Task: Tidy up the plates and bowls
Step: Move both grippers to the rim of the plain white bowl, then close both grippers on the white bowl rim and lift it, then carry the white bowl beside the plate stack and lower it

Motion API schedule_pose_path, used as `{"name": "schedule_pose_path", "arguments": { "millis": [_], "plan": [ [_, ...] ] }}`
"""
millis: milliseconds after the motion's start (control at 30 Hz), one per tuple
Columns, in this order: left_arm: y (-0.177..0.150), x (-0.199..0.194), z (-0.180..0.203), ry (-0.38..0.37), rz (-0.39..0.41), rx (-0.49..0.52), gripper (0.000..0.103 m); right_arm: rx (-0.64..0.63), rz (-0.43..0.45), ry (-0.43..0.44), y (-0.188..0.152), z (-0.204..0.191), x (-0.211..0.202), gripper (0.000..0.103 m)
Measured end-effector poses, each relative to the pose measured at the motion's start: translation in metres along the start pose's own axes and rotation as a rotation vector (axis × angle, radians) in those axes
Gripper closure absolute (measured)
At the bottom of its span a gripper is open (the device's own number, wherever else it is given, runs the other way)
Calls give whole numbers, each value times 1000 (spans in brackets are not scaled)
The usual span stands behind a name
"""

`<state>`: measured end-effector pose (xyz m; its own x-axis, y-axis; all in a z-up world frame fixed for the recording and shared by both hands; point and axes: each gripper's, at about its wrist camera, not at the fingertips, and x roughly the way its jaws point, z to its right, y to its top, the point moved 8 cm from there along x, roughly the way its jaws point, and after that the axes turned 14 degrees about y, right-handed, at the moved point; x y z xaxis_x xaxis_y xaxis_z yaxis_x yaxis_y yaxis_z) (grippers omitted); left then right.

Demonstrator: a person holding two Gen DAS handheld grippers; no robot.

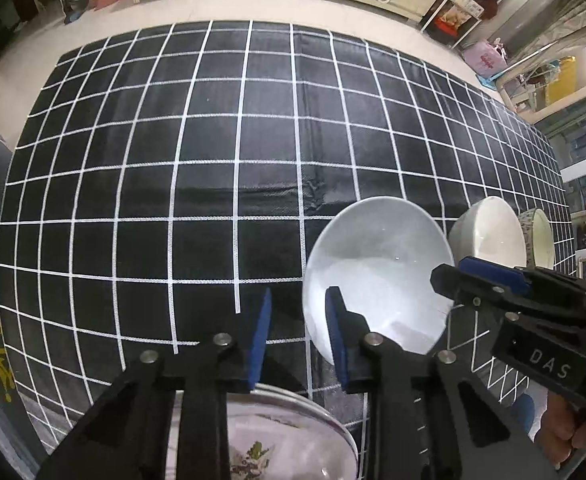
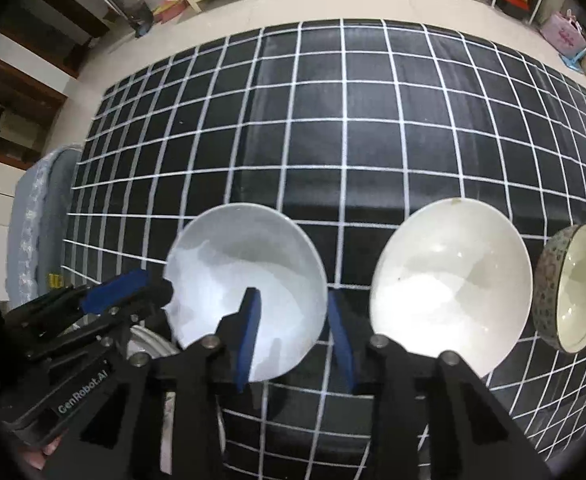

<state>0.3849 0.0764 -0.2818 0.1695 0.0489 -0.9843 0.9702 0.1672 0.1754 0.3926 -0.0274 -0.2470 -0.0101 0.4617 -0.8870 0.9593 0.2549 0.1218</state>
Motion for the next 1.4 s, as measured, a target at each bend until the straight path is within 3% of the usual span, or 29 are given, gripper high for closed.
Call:
{"name": "schedule_pose_path", "arguments": {
  "millis": [400,867,1400],
  "plan": [
    [-4,15,11,18,-25,42,98,44,-35,-36,-13,25,15,92],
    [-48,3,38,21,-27,81,98,34,-36,-62,-65,54,-16,93],
    [-142,-18,88,27,-17,155,97,30,-54,-87,-175,105,-69,92]
  ]
}}
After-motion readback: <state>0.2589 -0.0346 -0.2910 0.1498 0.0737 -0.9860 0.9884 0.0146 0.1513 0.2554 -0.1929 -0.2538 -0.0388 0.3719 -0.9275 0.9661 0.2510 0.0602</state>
